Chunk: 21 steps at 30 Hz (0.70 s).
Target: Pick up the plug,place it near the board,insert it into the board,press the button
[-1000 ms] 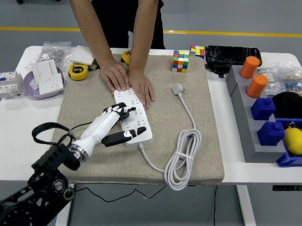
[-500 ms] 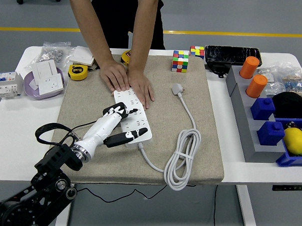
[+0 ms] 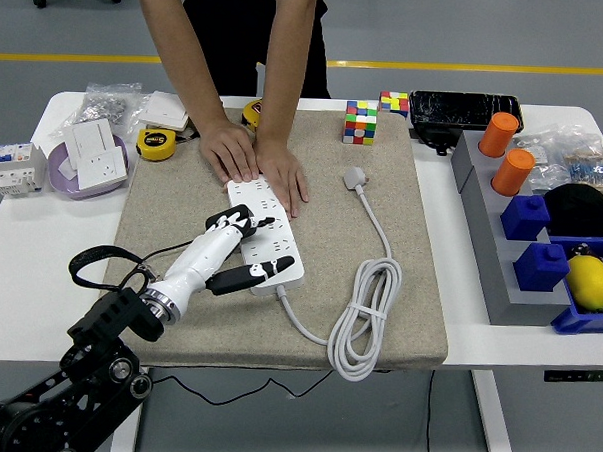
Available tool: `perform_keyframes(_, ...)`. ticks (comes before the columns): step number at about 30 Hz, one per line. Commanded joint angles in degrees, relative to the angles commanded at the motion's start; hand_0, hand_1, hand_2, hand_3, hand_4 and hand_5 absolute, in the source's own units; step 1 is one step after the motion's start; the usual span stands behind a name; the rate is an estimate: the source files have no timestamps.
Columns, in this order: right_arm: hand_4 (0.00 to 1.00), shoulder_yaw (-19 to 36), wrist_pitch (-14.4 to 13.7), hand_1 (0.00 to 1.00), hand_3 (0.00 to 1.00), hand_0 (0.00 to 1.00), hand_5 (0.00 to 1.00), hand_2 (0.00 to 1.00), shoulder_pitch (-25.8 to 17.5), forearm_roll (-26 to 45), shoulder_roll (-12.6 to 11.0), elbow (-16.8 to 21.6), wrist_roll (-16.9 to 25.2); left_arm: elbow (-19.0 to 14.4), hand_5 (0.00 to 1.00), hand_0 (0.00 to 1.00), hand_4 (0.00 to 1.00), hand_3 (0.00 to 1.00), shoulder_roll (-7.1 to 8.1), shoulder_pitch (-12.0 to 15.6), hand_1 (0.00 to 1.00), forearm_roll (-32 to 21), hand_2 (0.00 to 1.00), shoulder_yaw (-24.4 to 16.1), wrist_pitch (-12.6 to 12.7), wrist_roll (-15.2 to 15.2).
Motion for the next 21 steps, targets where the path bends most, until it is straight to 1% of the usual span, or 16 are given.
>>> perform_keyframes(6,0.998,0.2,0.01,0.703,0.752,0.796,0.998,0.713,0.07,-0.07,0.03,0.0,-0.02,0.41,0.998,0.998,0.998,0.9,-0.21,-0.67,0.983,-0.02,0.917,1.11,-0.31,0.18)
perform_keyframes(14,0.998,0.4,0.02,0.704,0.752,0.795,0.998,0.712,0.07,-0.17,-0.02,0.0,-0.06,1.17,0.998,0.998,0.998,0.901,-0.53,-1.37,0.983,-0.11,0.915,1.3,-0.38,0.13)
perform_keyframes(21,0.998,0.44,0.02,0.703,0.752,0.796,0.998,0.713,0.18,-0.12,-0.01,0.0,-0.02,0.24,0.998,0.998,0.998,0.902,-0.44,-1.58,0.981,0.04,0.912,0.92,-0.1,-0.29)
